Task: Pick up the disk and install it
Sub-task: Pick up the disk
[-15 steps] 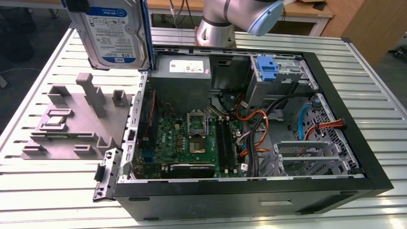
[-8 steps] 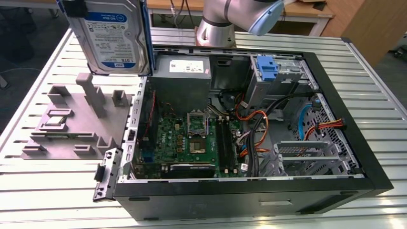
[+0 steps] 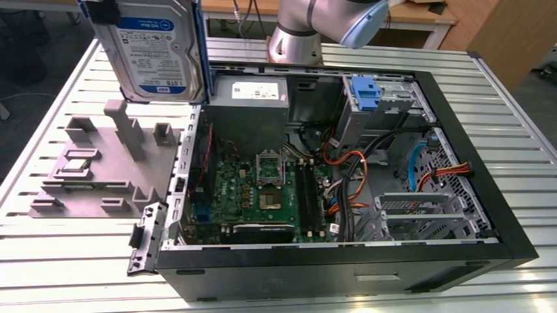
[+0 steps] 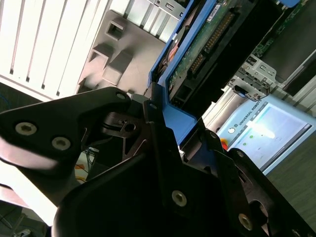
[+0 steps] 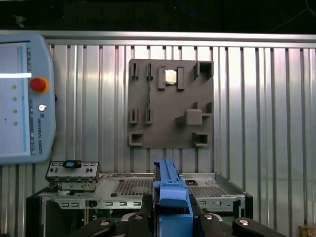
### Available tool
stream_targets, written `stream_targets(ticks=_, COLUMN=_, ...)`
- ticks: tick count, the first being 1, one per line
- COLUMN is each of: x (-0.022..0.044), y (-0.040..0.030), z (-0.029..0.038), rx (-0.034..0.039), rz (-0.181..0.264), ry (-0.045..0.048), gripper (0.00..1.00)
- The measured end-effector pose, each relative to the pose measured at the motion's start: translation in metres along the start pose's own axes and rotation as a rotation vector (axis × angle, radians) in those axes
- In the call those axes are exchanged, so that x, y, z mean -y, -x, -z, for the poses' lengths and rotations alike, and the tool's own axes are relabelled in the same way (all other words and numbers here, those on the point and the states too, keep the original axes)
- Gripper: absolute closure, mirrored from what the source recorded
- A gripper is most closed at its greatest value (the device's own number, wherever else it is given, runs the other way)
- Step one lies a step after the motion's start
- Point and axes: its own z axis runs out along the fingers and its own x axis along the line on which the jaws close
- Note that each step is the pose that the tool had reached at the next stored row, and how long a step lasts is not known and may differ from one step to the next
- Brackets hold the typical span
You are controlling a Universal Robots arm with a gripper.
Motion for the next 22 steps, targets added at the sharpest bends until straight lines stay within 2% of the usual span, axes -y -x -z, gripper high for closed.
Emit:
stream_targets(ticks=15, x=0.0115, y=0.0002, z=0.0003, rx=0.0, rz=0.0, ry=0.0, gripper=0.63)
stream_targets(ticks=22, x=0.0131, y=0.0002, z=0.0003, rx=0.0, rz=0.0, ry=0.0, gripper=0.63)
